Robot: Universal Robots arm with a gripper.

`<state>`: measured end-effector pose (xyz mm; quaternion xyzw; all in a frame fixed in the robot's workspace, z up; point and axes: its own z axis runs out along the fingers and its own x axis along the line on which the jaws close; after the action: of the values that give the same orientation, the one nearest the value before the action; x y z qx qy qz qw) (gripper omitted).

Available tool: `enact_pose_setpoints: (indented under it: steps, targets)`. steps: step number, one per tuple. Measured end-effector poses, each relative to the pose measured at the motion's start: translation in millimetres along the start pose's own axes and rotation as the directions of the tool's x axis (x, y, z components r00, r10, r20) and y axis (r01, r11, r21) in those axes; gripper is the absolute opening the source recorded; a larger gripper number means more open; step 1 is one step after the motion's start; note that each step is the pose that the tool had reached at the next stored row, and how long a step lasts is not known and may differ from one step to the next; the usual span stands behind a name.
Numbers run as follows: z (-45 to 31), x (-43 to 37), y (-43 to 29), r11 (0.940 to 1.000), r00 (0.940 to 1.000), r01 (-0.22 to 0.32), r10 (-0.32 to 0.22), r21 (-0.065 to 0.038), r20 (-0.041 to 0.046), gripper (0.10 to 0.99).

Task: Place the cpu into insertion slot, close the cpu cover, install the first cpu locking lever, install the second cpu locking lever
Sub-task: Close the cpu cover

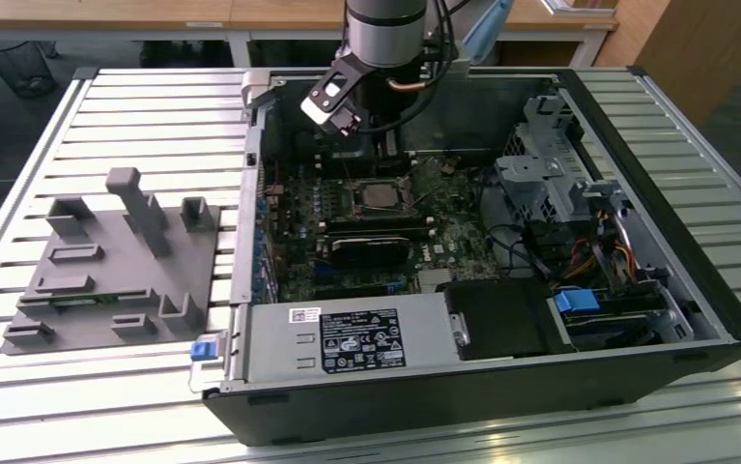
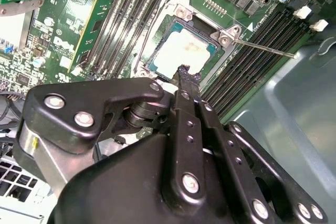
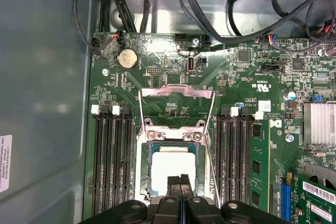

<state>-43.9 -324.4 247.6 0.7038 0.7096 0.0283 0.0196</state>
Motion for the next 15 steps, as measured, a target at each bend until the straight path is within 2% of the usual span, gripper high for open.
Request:
enact_pose_setpoints:
  steps: [15]
  targets:
    - [-1.5, -1.8, 2.5, 1.0000, 1.0000, 0.000, 0.000, 0.000, 0.0002, 0.106]
